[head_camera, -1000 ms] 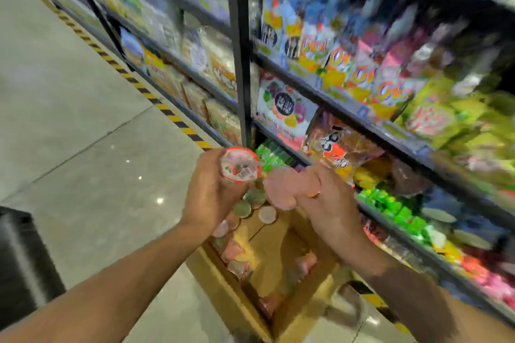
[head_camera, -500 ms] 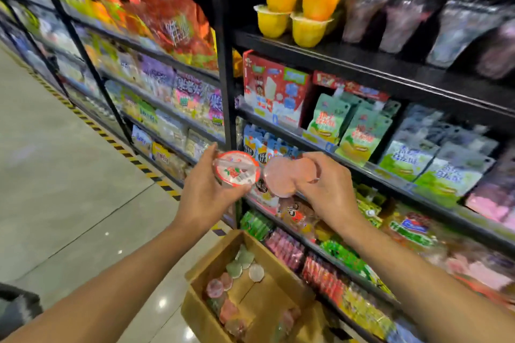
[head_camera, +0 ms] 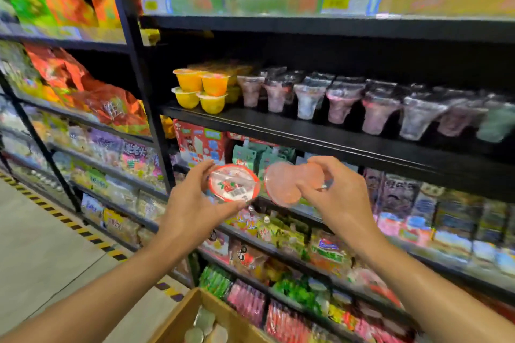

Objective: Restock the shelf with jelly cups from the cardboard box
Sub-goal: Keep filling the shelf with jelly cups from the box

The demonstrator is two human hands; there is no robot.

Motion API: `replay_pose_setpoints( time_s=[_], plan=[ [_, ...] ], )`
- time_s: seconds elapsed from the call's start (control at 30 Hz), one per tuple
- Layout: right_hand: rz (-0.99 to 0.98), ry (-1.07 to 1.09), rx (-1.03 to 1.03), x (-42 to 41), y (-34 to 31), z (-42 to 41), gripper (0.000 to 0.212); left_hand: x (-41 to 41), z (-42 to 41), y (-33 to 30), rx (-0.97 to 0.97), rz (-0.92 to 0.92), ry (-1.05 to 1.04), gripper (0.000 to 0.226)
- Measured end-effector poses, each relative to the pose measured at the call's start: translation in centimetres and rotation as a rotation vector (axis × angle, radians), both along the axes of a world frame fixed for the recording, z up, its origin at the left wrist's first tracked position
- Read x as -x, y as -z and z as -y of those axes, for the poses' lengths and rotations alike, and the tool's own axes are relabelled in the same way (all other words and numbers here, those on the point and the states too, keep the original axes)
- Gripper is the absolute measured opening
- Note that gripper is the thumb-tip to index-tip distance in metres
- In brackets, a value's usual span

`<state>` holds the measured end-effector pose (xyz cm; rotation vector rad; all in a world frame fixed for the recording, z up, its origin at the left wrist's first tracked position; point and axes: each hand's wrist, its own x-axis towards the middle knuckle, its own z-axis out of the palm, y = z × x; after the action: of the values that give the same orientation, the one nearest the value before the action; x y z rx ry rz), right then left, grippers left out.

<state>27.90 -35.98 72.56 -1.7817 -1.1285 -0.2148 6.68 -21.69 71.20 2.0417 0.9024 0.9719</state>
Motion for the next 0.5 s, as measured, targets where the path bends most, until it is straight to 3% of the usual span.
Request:
replay_pose_setpoints(
  time_s=[0.27, 0.5],
  plan=[
    [0.043, 0.058, -0.144, -9.1, -6.2, 12.2, 0.034, -10.5, 10.2, -5.1, -0.097, 0.086, 0.111, 0.099],
    [-0.043, 0.199, -0.188, -16.9, -7.4, 21.6, 0.032, -20.3, 18.1, -7.3, -0.143, 0.12, 0.189, 0.079]
  ],
)
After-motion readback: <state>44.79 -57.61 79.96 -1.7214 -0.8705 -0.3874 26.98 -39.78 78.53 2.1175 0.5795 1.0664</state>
